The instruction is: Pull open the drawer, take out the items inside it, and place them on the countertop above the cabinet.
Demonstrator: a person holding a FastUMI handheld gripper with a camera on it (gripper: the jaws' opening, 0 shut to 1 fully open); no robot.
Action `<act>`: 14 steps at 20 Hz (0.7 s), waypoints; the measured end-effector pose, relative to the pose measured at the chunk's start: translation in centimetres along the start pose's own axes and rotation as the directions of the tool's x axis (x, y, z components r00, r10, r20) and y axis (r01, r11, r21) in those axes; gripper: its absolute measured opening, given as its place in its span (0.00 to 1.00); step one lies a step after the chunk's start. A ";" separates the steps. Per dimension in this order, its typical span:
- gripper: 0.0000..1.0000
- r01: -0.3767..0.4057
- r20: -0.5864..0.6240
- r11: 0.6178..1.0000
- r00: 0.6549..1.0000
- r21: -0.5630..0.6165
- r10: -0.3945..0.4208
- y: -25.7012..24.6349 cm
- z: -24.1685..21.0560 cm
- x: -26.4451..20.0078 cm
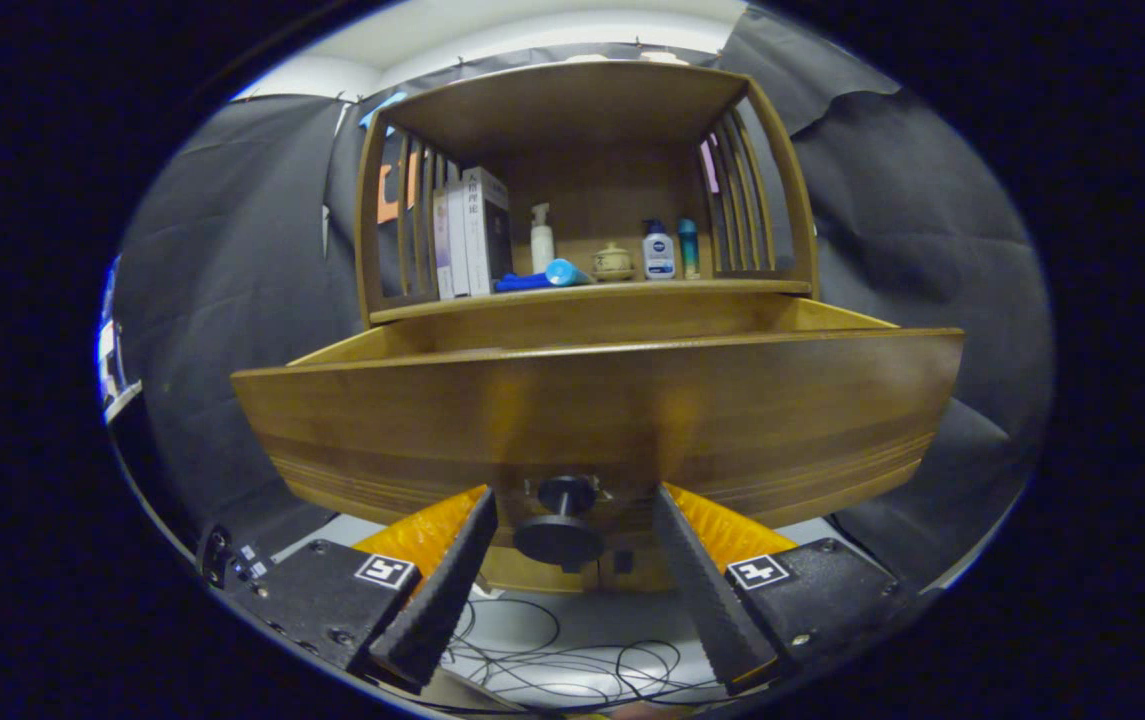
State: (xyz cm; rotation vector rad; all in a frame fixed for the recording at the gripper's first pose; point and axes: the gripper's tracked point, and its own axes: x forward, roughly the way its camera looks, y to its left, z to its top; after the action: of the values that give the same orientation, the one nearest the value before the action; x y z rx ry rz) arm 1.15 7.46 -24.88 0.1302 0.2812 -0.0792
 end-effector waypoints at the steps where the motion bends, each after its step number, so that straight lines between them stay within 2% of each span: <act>1: 0.98 0.008 0.009 1.000 1.000 -0.007 -0.008 0.0 0.1 -0.1; 6: 0.98 0.057 0.009 0.998 0.998 0.002 -0.057 -0.3 0.3 0.6; 14: 0.99 0.050 0.025 0.999 0.998 0.013 -0.050 -0.3 1.2 2.0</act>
State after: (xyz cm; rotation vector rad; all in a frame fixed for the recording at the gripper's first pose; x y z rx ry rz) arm 3.38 6.91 -24.31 0.1348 0.2591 -0.1320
